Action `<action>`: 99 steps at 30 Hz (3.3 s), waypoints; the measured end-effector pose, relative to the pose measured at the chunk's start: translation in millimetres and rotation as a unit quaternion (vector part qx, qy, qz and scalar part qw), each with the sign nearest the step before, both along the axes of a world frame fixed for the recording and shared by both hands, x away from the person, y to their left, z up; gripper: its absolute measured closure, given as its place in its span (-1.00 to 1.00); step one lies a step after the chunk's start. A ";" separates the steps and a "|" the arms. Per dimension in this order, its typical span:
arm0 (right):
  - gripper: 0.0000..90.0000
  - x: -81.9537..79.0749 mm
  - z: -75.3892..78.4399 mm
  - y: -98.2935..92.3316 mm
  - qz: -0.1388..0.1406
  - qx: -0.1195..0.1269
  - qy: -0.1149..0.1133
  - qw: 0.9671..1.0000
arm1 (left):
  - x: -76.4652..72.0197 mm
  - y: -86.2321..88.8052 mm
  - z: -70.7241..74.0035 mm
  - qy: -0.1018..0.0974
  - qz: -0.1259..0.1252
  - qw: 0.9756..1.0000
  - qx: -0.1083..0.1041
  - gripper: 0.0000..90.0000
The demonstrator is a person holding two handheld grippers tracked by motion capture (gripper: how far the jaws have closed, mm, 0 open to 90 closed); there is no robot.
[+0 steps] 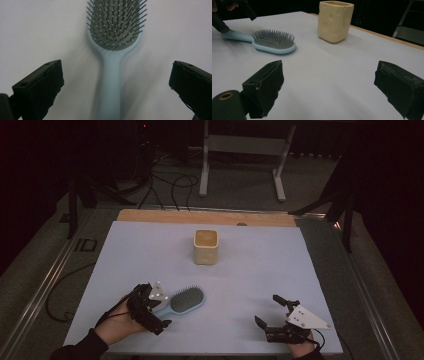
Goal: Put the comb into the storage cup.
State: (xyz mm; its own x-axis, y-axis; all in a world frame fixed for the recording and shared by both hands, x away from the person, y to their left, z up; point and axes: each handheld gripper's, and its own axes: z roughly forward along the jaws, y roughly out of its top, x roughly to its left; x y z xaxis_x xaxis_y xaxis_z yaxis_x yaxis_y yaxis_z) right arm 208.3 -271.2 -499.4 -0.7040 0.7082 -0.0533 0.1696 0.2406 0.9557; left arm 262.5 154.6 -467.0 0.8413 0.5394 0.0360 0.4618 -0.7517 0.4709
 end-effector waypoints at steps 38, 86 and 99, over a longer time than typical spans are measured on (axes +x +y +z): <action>-0.81 0.0 0.0 0.5 0.002 0.001 0.000 1.000 | 27.0 -21.8 -11.1 0.084 -0.025 0.993 0.081 -0.40; -0.81 -0.5 -0.3 1.5 0.007 0.003 0.004 1.000 | 42.6 -41.3 -19.7 0.132 -0.035 0.978 0.160 0.54; -0.81 0.3 -0.2 0.6 0.003 0.001 0.002 1.000 | 36.9 -33.9 -17.6 0.111 -0.036 0.985 0.130 0.56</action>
